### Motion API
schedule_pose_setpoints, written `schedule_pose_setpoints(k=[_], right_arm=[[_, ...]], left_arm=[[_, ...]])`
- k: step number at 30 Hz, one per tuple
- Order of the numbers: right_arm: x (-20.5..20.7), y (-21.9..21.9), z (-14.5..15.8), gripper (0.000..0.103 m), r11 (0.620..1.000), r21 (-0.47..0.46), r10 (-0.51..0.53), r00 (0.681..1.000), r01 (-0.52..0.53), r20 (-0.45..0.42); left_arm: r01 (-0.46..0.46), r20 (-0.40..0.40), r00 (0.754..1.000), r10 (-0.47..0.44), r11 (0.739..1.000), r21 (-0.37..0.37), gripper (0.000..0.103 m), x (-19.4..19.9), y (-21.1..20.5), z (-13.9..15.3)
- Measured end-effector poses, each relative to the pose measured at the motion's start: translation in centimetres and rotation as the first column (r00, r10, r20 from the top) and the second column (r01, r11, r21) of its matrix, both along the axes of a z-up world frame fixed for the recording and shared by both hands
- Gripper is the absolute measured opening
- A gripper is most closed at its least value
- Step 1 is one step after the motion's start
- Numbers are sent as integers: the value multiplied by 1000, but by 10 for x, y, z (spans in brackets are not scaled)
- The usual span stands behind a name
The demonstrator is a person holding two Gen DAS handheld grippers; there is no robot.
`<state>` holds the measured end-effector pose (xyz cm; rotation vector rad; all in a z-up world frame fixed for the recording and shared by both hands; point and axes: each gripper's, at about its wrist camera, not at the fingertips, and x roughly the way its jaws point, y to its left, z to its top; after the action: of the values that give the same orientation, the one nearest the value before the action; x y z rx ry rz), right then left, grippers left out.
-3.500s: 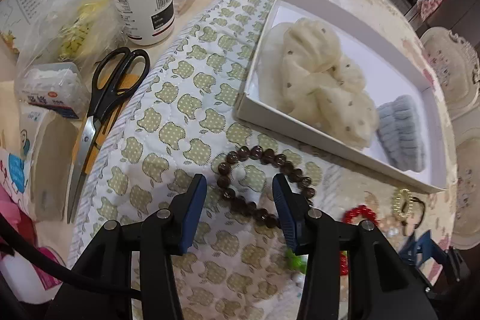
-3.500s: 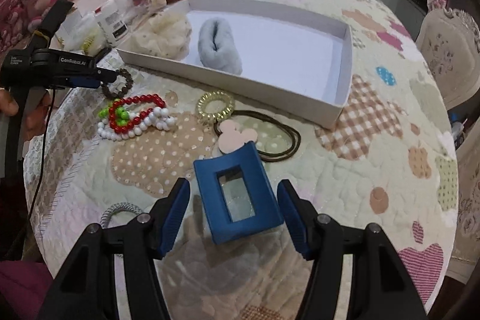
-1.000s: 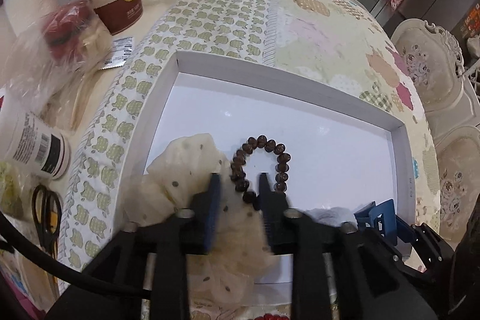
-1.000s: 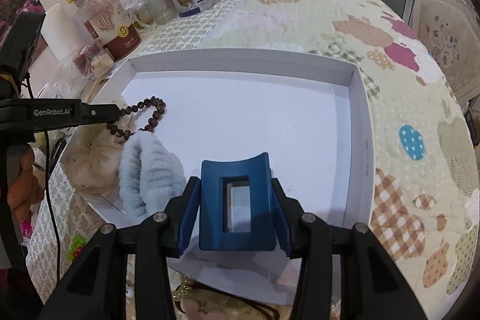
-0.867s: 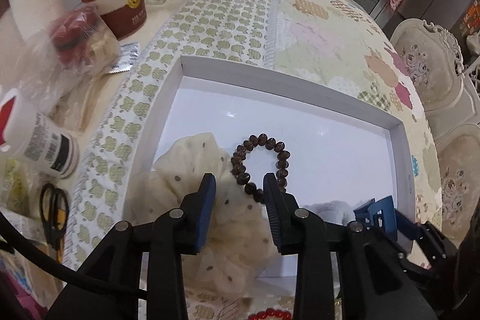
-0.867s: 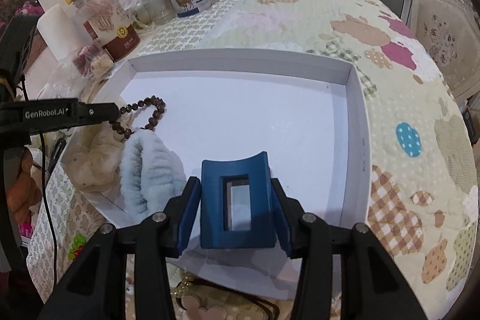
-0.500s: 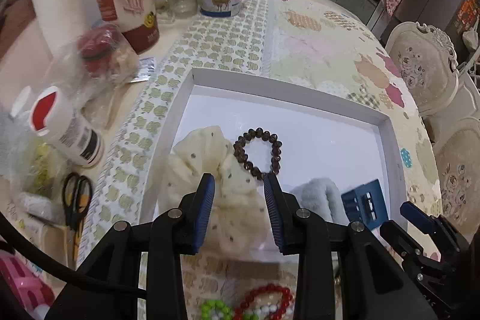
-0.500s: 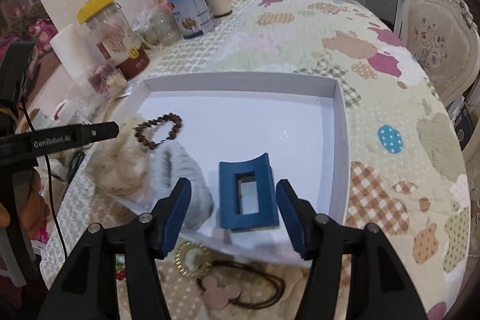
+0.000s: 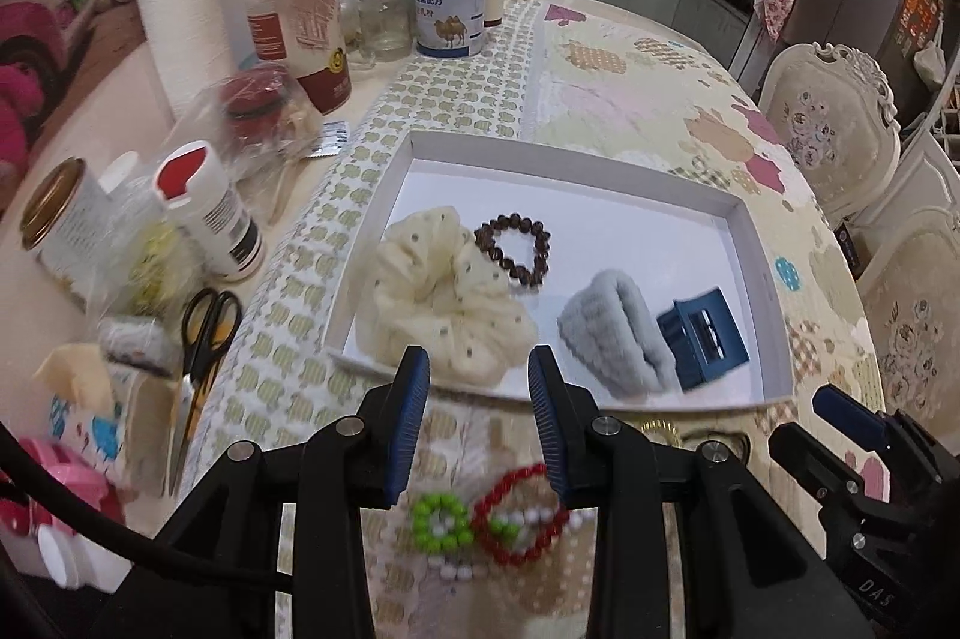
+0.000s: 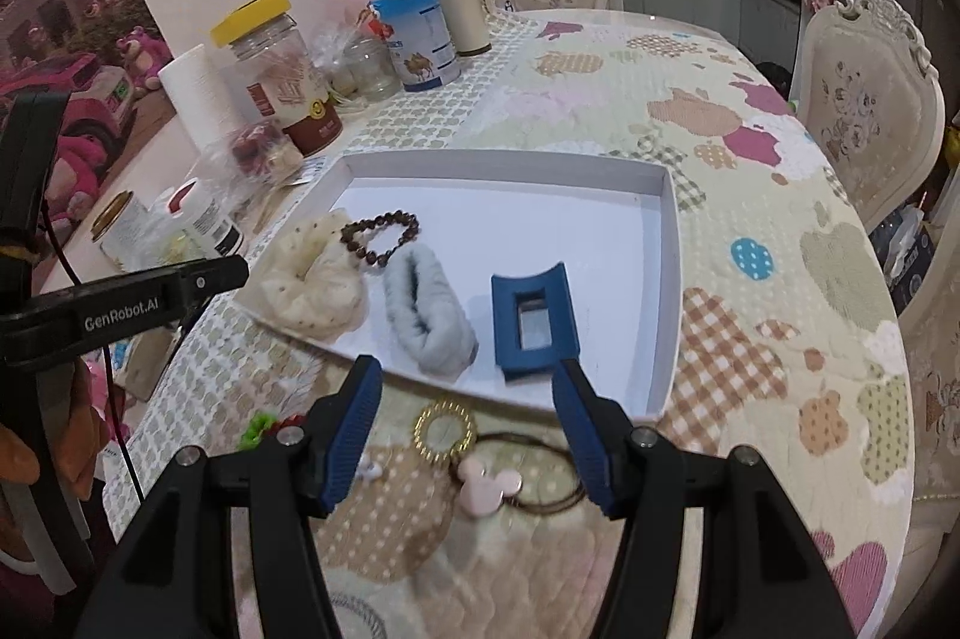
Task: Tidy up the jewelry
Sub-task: 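Drop the bead bracelet in the tray with the left tool while the right tool places the clip, then grasp the red bead bracelet with the left tool while the right tool grasps the gold coil tie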
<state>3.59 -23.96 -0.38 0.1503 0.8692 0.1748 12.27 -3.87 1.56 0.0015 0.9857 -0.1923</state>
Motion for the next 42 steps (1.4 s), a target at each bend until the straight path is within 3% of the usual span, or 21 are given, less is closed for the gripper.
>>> schedule_pose_setpoints(k=[15, 34, 38, 42], right_arm=[[-64, 3, 15, 63, 999, -37, 28, 999, -27, 24], [-94, 2, 0, 63, 997, -48, 64, 998, -65, -18], [-94, 1, -4, 63, 996, -50, 67, 997, -68, -29], [-92, -3, -10, 63, 997, -44, 59, 997, -61, -42]], left_arm=[[-6, 32, 999, 5, 1000, 13, 33, -69, 5, 8], [-33, -2, 999, 33, 999, 39, 33, -95, 17, -6], [-40, -31, 999, 40, 999, 15, 33, -93, 25, -12], [-45, -102, 994, 38, 997, -61, 33, -87, 39, -24]])
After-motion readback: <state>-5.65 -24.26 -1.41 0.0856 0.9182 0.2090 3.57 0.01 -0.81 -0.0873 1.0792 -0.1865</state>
